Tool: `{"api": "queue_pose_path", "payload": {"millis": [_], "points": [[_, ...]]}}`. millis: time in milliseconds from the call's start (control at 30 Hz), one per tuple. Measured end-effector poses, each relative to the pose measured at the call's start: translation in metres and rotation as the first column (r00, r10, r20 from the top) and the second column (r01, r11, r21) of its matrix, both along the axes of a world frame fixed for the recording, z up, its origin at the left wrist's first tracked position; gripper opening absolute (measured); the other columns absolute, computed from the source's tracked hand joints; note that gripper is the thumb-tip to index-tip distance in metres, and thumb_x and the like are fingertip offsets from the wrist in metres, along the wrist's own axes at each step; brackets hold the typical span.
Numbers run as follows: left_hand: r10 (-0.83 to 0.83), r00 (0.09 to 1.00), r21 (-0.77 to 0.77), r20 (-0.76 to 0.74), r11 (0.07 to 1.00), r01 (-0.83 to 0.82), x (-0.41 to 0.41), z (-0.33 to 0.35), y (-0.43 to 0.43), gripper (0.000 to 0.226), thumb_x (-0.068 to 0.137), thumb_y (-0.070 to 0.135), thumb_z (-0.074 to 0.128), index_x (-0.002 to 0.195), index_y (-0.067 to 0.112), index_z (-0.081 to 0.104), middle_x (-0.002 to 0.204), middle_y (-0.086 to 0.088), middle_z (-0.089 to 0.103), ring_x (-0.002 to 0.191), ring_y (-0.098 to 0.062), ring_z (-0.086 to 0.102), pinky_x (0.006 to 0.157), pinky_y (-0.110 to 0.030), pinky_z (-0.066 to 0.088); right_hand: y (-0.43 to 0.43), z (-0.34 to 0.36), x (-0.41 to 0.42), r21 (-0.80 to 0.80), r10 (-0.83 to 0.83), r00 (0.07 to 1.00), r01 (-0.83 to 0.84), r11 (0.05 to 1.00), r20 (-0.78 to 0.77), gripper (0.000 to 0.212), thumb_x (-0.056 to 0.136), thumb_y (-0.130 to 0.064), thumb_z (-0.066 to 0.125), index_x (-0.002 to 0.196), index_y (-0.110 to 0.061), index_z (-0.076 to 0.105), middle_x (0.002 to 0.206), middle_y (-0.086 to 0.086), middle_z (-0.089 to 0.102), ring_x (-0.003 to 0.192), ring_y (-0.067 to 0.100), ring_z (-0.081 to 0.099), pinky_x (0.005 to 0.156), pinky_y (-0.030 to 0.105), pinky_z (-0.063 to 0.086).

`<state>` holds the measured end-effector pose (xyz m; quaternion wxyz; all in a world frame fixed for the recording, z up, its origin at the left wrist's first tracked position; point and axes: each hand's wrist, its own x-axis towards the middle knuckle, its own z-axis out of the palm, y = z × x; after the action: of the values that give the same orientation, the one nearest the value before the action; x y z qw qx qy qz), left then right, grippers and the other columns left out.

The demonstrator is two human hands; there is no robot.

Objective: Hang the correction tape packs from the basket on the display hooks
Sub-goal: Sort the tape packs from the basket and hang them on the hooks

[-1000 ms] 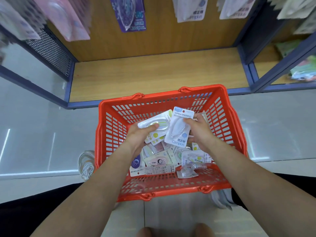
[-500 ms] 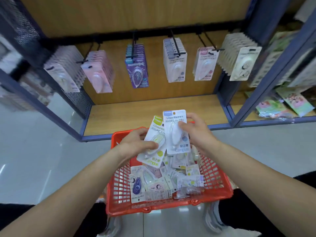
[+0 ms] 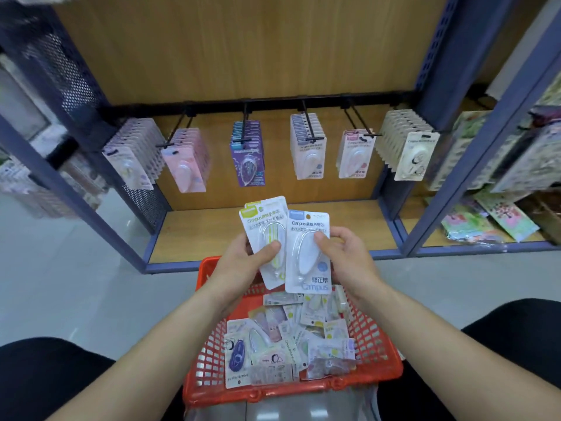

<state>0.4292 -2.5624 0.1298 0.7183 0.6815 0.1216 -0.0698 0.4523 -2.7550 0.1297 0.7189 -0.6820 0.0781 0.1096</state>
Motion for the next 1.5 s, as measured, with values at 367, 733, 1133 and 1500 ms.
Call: {"api": "queue_pose_path", "payload": {"millis": [367, 733, 1133, 1500], "points": [[0.121, 0.993, 0.0, 0.016, 0.993, -0.121, 0.05, 0.0, -0.001, 0.03, 0.09, 0.015, 0.077, 0.118, 0.016, 0.067, 0.104, -0.002, 0.078, 0.081, -0.017, 0.075, 0.06, -0.032, 0.057, -0.006, 0.005, 0.057, -0.085, 0.163, 0.982, -0.155, 0.984, 0.091, 0.037, 0.099, -0.009, 0.063, 0.132, -0.027, 0.061, 0.11, -0.002, 0.078, 0.099, 0.022, 0.076, 0.087, 0.051, 0.061], [0.149, 0.988, 0.002, 0.037, 0.989, -0.149, 0.083, -0.012, 0.027, 0.035, 0.086, 0.01, 0.079, 0.118, 0.018, 0.068, 0.106, 0.003, 0.079, 0.098, -0.018, 0.076, 0.083, -0.038, 0.062, 0.007, -0.016, 0.189, -0.098, -0.069, 0.981, 0.088, 0.991, 0.181, 0.037, 0.101, -0.009, 0.058, 0.128, -0.033, 0.062, 0.111, -0.013, 0.076, 0.1, 0.006, 0.073, 0.091, 0.046, 0.06], [0.122, 0.992, -0.006, 0.037, 0.992, -0.122, 0.087, -0.02, 0.032, 0.036, 0.086, 0.007, 0.077, 0.12, 0.014, 0.067, 0.108, 0.0, 0.079, 0.098, -0.021, 0.076, 0.082, -0.039, 0.062, 0.009, -0.036, 0.211, -0.238, -0.171, 0.98, 0.191, 0.952, 0.106, 0.038, 0.094, -0.04, 0.068, 0.128, -0.025, 0.061, 0.11, -0.002, 0.072, 0.102, 0.019, 0.07, 0.094, 0.049, 0.057], [0.093, 0.994, -0.005, 0.063, 0.996, -0.093, 0.079, -0.001, 0.021, 0.038, 0.087, 0.009, 0.078, 0.123, 0.011, 0.065, 0.104, -0.002, 0.079, 0.09, -0.02, 0.078, 0.063, -0.029, 0.062, 0.03, -0.003, 0.117, -0.244, 0.294, 0.955, -0.278, 0.929, 0.034, 0.018, 0.1, -0.031, 0.062, 0.107, -0.015, 0.067, 0.104, 0.007, 0.075, 0.089, 0.021, 0.071, 0.077, 0.032, 0.054]]}}
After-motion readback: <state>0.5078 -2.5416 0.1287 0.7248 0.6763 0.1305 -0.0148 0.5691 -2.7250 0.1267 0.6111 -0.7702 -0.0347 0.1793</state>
